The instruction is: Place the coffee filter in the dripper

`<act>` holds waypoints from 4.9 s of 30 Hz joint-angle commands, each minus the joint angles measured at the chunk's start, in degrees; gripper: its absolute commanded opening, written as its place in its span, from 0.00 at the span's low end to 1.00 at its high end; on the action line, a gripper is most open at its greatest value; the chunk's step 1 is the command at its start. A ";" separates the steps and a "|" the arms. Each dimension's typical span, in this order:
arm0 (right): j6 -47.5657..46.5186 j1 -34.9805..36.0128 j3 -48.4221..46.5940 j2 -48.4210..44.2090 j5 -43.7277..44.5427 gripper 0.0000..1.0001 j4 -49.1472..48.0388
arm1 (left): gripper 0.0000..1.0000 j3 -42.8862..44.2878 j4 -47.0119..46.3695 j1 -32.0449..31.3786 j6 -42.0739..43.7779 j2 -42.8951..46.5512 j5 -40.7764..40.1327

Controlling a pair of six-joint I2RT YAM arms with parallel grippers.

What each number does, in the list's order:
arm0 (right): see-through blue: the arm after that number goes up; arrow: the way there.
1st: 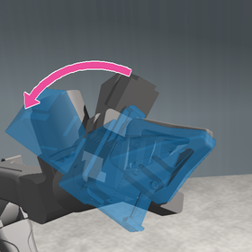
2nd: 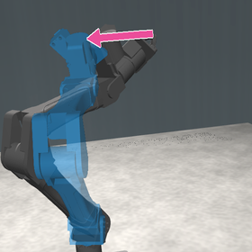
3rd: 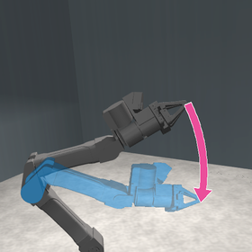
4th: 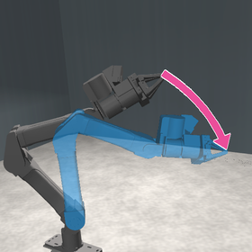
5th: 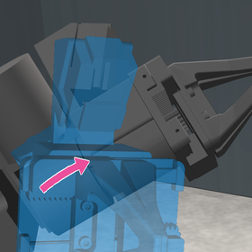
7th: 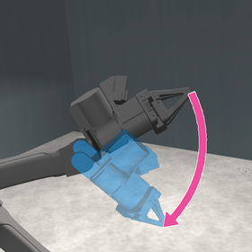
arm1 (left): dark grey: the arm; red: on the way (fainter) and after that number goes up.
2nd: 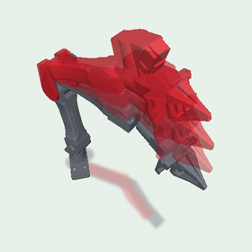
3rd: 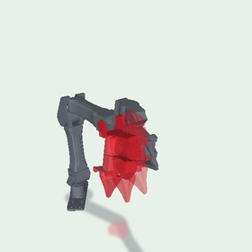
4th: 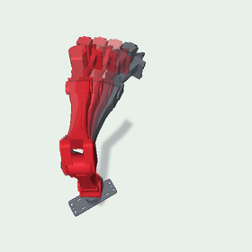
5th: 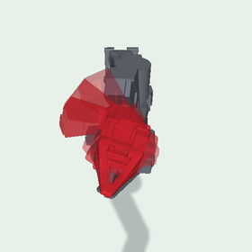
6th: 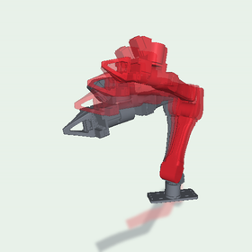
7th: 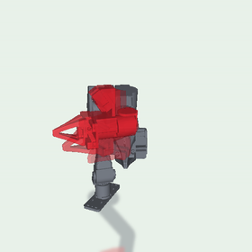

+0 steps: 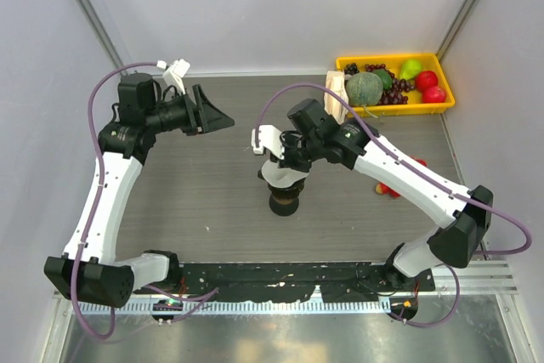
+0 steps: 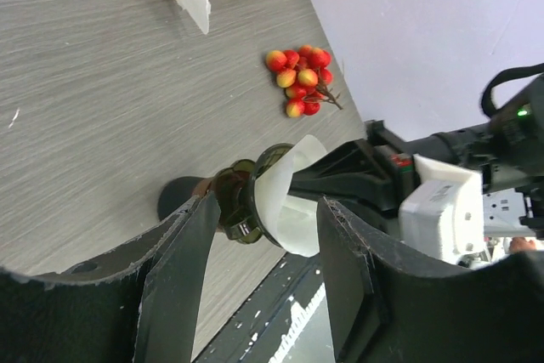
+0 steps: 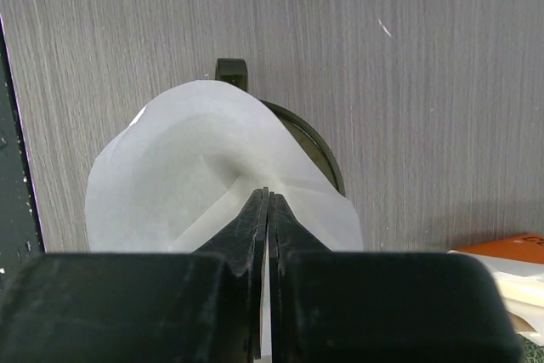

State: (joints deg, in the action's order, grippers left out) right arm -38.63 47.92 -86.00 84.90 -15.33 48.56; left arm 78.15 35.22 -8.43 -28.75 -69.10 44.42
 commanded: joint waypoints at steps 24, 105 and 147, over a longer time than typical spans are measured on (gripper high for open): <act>-12.43 0.86 -6.29 8.53 -2.86 0.28 11.74 | 0.57 -1.33 -6.75 2.01 -6.23 1.86 6.11; -9.36 -0.54 -23.94 4.58 0.13 0.41 16.22 | 0.60 -2.57 -5.96 3.68 -1.93 1.69 8.75; 30.98 -46.43 45.57 -42.28 -7.96 0.96 -29.74 | 1.00 -25.77 3.97 6.67 32.80 15.23 -22.98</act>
State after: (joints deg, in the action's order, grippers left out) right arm -8.62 1.76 -40.71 43.72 -24.38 23.00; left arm 51.72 43.09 -2.13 3.70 -54.50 22.98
